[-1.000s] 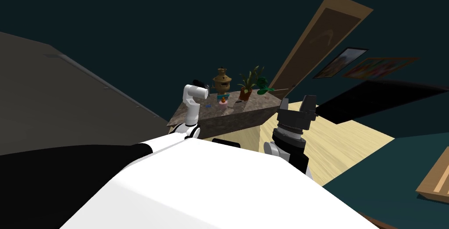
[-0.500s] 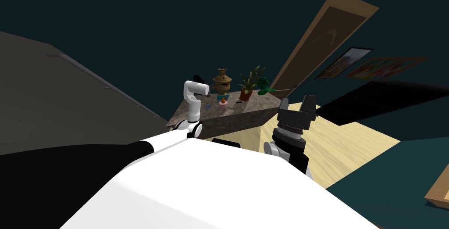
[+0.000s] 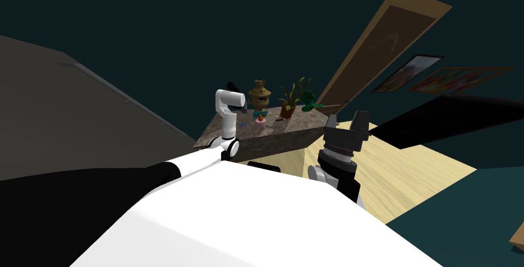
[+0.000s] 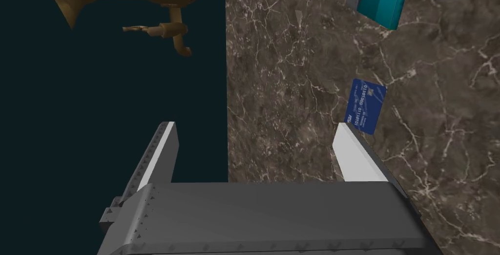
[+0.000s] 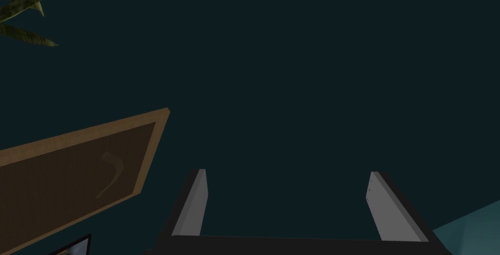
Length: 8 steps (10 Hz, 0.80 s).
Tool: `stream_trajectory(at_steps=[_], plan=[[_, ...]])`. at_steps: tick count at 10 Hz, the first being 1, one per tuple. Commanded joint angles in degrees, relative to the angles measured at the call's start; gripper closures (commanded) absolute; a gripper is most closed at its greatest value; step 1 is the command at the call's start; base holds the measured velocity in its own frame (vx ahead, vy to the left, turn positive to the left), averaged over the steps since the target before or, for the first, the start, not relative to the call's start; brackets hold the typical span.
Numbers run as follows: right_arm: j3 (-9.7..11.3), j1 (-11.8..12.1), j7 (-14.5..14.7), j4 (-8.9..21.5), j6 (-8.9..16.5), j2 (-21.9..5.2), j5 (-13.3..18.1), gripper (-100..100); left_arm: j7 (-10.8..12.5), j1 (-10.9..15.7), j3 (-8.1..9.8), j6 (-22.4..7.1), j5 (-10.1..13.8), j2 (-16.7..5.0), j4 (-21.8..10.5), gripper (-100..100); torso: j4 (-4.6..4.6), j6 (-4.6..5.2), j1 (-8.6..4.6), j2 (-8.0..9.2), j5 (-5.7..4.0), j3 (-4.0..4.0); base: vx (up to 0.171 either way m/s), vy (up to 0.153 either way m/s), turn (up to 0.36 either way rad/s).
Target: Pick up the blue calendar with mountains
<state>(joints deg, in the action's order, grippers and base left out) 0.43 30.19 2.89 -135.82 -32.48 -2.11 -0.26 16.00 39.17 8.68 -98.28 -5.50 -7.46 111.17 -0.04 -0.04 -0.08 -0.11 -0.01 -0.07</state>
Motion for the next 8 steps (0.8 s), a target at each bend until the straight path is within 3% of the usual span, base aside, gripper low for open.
stream_trajectory(at_steps=[1, 5, 6, 8], plan=[[0.00, 0.00, 0.00, 0.00, 0.00, 0.00, 0.00, 0, 0.35, 0.97, 0.41, -2.31, 0.16, 0.44, -0.58, -100, 0.00, 0.00, 0.00, 0.00, 0.00, 0.00, 0.030, -0.014, 0.011], [0.00, 0.00, 0.00, 0.00, 0.00, 0.00, 0.00, 0, 1.51, 4.43, 1.84, -9.21, 0.68, 3.69, -2.22, -100, 0.00, 0.00, 0.02, 0.02, 0.01, 0.01, 0.025, -0.014, 0.026], [0.00, 0.00, 0.00, 0.00, 0.00, 0.00, 0.00, 0, 1.51, 4.43, 1.84, -9.37, 0.68, 3.69, -2.22, -100, 0.00, 0.00, 0.03, 0.04, 0.01, 0.02, 0.012, -0.005, 0.010], [0.00, 0.00, 0.00, 0.00, 0.00, 0.00, 0.00, 0, 2.00, 5.84, 2.45, -13.24, 0.92, 6.27, -2.86, -100, 0.01, 0.00, 0.04, 0.08, 0.01, 0.04, 0.014, -0.007, 0.026]])
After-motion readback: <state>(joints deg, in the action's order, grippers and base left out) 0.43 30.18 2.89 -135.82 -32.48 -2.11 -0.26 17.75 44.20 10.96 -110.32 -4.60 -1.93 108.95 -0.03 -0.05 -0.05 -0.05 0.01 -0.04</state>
